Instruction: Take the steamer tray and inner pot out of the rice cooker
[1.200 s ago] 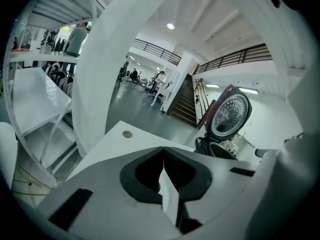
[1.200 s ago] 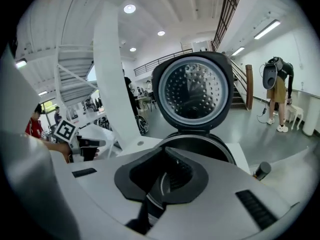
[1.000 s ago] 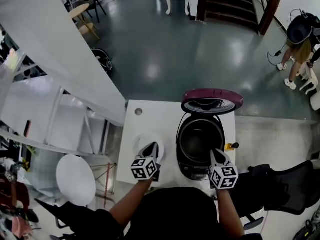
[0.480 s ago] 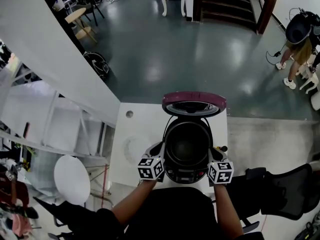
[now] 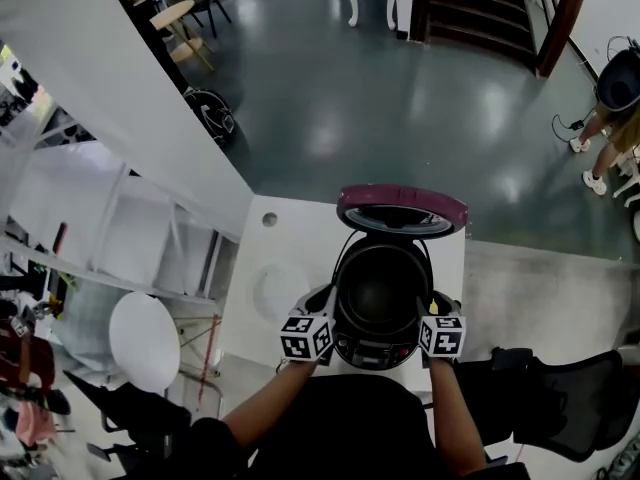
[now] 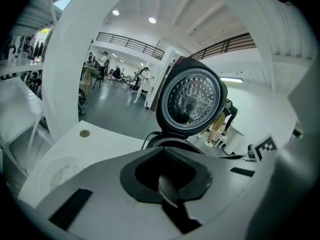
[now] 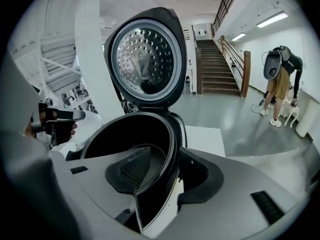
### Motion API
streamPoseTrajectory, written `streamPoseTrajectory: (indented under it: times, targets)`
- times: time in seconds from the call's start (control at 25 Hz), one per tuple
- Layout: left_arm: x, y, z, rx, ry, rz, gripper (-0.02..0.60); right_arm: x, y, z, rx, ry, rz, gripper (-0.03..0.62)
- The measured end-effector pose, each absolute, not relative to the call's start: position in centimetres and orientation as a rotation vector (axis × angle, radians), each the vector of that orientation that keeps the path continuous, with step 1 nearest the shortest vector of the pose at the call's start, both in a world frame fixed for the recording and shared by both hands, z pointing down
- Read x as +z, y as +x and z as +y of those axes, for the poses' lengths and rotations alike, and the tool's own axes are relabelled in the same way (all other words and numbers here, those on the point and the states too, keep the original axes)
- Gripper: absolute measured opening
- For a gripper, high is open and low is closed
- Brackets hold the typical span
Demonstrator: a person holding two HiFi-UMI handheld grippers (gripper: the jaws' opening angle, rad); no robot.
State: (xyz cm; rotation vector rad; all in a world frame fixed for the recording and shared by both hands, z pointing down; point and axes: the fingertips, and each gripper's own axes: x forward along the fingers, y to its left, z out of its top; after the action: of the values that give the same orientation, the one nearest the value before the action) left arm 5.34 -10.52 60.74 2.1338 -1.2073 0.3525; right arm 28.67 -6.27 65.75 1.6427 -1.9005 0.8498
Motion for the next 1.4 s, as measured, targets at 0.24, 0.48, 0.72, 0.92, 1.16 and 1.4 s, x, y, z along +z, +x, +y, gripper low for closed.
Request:
streamPoseTrajectory:
  times: [0.24,0.48,0.72,0.92,1.16,1.4]
  targets:
    - [61.1,4.1,-9.9,0.351,2.1,-1.236,0.005,67.5,28.5,-7.5,0.825,1.577,-1.826,0.16]
    - [61.6,3.2,-9.2,0.359,2.077,-1.23,0.005,67.7,28.4,-7.7,0.706,1.526,-1.728,0.153]
    - [62.1,2.6,-8.9,0.369,2.078,-1.194,0.005,68.0,28.1,-7.6,0.559,1.482,-1.668,0.12]
    - [62.2,2.0,-9.0,0.368,2.08,-1.177,0.005,68.0,28.4,-8.0,0.531,1.482,-1.631,0.094]
    - [62.4,2.5,-9.2,0.397,2.106,-1.107,0.005,67.6,28.7,-8.4,0.579,1.525,-1.649,0.071]
    - [62.5,3.2,-10.2,0.444,2.104,-1.084,0.006,65.8,29.0,-10.1,0.617,1.603,-1.696,0.039]
